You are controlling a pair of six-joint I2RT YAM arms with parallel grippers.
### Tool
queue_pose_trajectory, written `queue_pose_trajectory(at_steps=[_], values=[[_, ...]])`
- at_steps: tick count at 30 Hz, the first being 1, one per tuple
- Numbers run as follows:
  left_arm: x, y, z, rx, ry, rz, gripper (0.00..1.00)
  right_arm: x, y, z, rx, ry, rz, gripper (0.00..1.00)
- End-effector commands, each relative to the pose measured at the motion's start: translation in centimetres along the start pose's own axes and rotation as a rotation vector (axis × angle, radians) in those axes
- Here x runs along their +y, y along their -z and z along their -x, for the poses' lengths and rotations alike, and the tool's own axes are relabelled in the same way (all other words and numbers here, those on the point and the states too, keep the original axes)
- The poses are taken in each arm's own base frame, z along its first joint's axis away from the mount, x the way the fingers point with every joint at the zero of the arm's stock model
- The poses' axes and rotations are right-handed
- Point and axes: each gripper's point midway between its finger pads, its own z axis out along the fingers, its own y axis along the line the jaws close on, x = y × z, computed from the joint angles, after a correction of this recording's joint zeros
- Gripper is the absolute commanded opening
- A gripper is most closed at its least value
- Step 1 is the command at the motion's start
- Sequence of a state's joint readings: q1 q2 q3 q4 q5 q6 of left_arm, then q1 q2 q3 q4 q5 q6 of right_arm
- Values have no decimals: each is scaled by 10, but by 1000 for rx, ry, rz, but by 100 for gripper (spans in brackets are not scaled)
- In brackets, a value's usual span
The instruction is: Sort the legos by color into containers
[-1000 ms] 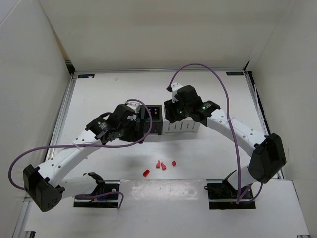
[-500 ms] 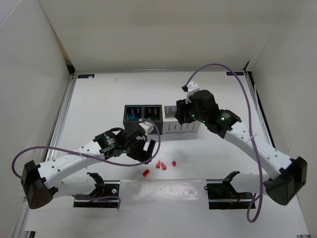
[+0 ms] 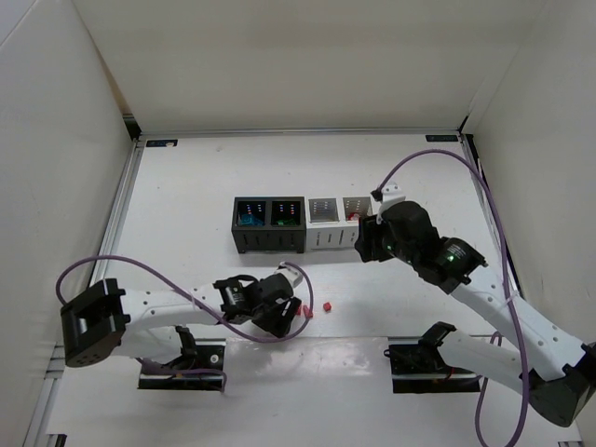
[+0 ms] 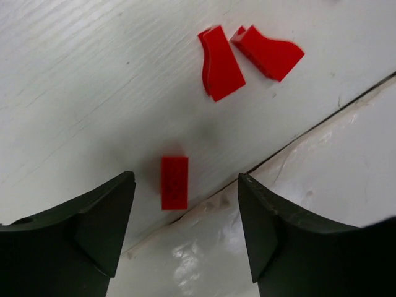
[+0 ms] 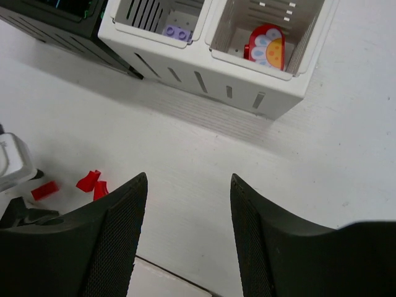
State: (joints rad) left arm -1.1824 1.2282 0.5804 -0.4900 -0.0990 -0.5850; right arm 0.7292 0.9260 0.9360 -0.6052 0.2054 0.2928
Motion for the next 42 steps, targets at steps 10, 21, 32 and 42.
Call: queue_pose_trajectory(at_steps=[10,21,32,42], values=[[-16,-18,1,11,-50,61,52,-12,15,0,-27,-53,-48,60],[11,-8,-17,30,-23,153,58,-14,16,0,-30,-53,-40,60],[-2,-4,-32,71,-48,99,24,-13,16,0,-34,-59,-39,60],[2,18,-12,0,-65,147,9,-14,18,5,-60,-63,-40,60]])
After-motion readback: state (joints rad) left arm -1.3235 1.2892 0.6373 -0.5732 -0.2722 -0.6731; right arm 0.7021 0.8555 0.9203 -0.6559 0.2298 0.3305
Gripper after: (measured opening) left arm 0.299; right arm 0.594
